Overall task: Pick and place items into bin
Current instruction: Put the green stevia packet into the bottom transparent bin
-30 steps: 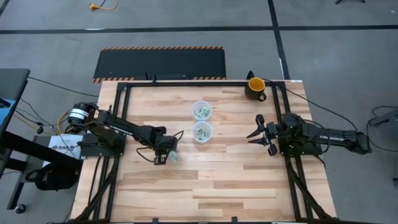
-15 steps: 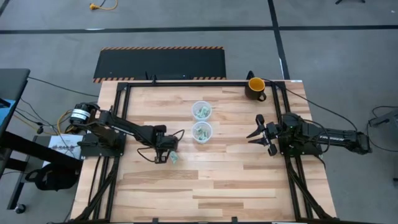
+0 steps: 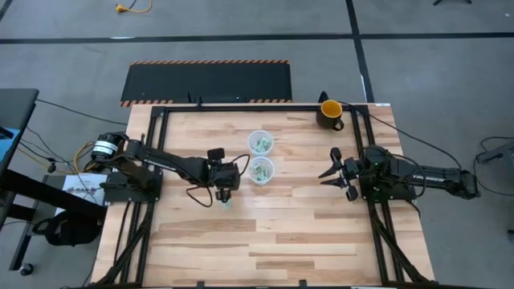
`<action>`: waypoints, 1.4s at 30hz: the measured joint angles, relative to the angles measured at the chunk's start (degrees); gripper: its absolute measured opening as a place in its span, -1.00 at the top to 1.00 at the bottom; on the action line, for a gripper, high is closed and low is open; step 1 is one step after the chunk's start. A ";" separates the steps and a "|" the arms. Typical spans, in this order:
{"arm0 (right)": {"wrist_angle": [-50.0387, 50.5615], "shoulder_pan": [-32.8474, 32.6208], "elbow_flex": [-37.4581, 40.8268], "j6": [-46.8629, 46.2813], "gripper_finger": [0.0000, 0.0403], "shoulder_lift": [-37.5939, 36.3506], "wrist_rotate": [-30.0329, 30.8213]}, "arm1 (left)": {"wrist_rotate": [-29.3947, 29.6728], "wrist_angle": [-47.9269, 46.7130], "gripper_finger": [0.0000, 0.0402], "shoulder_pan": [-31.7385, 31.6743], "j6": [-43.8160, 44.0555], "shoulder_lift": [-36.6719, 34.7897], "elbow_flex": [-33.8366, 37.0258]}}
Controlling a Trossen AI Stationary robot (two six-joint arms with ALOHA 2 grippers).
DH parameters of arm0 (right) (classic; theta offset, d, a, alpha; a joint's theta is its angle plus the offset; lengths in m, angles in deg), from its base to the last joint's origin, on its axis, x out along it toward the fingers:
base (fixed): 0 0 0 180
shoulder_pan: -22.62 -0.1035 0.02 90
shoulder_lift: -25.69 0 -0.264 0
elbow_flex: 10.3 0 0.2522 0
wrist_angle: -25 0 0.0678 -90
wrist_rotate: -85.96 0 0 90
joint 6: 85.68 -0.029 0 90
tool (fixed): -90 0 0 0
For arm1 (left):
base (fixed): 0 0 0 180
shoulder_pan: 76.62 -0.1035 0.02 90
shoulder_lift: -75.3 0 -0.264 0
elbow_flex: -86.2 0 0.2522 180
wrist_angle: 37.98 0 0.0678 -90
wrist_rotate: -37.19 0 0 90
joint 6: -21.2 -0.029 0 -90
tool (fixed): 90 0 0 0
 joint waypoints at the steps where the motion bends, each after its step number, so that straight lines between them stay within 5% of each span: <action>1: 0.00 0.00 0.00 0.00 0.57 0.00 0.00 | 0.53 0.63 1.00 0.13 -0.90 -0.04 -0.70; 13: 0.00 0.00 0.00 0.00 0.57 0.00 0.01 | 3.79 10.84 1.00 3.89 -15.61 -0.17 -7.43; 21: 0.01 0.00 0.00 0.00 0.57 0.00 0.00 | -3.26 21.61 0.99 3.68 -25.42 -0.20 -7.57; 42: 0.00 0.00 0.00 0.00 0.57 0.00 0.02 | -6.57 21.22 0.64 -1.04 -22.04 -0.24 -7.57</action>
